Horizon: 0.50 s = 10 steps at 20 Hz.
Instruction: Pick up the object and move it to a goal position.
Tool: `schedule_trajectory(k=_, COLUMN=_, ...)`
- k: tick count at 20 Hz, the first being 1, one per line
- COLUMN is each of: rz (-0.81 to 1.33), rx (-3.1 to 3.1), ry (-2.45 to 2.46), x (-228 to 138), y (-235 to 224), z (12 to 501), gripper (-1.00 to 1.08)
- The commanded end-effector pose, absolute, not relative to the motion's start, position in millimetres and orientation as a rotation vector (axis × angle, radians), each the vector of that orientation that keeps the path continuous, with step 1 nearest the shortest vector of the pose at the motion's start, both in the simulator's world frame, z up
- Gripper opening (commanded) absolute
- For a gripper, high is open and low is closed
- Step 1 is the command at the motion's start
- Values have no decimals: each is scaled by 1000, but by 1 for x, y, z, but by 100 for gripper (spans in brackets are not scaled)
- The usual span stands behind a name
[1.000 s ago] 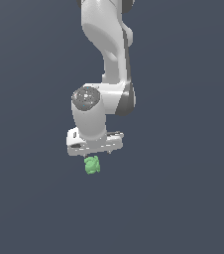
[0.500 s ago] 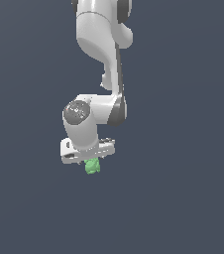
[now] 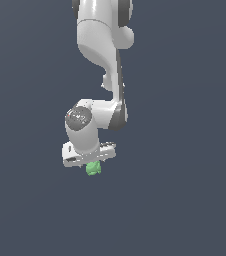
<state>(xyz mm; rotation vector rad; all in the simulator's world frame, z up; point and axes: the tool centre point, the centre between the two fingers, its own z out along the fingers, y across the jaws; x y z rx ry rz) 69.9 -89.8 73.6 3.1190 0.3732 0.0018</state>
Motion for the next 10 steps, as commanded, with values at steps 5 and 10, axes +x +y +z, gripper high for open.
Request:
schedule_trajectory(k=5, rz=0, rx=3119, ry=377, x=69, y=-90, z=42, gripper=100)
schedule_trajectory(k=10, rz=0, rx=3119, ry=377, x=70, y=-90, z=40, gripper=100)
